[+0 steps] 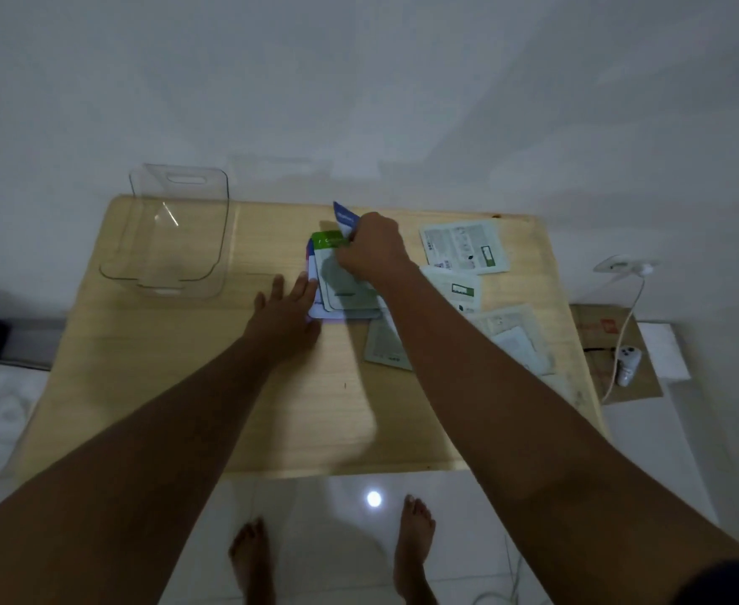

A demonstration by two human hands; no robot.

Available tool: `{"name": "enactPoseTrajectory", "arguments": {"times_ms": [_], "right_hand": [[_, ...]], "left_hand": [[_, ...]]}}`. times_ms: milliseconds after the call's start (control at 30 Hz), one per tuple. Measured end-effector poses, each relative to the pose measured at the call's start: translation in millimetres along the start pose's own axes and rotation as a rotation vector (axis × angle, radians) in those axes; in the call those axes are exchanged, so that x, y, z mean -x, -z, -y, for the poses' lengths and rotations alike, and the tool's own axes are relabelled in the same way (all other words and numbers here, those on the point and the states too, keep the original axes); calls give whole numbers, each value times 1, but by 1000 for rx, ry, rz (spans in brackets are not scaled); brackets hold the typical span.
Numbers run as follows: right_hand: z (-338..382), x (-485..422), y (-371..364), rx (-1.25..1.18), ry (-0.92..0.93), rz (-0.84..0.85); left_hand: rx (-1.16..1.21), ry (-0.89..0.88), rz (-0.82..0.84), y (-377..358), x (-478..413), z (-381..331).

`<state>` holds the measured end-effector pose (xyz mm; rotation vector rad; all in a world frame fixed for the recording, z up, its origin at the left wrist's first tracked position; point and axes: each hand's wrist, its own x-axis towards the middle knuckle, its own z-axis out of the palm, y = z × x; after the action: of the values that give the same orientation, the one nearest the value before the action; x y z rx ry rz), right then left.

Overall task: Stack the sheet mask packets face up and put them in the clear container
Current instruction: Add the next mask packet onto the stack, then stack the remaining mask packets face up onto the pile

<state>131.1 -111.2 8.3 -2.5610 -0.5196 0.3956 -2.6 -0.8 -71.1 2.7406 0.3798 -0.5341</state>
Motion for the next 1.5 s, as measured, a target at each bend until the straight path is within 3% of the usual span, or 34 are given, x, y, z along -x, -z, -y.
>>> {"name": "enactPoseTrajectory", "arguments": {"times_ms": [300,467,567,733,833,1033,1233,1500], "right_hand": [[-10,19,-36,255,153,112],[-29,32,-20,31,142,42],[-61,34,5,25,-56,-87],[-132,32,42,58,-647,-166],[-159,26,44,45,-791,-187],[-170,11,40,60,-767,-224],[-172,-4,57,-150,-793,-242],[-175,-15,66,-382,-662,-393]], "left_hand": [[-14,-32,-37,-4,0,3],[-2,-17,-59,-7,0,0],[-8,-18,-54,-7,0,1],[-18,-28,-50,-5,0,2],[-49,-19,-51,-5,0,1],[-42,-18,-77,-7,1,0],[-25,-15,-76,-6,2,-1],[-8,-11,-93,-6,3,-3]]}}
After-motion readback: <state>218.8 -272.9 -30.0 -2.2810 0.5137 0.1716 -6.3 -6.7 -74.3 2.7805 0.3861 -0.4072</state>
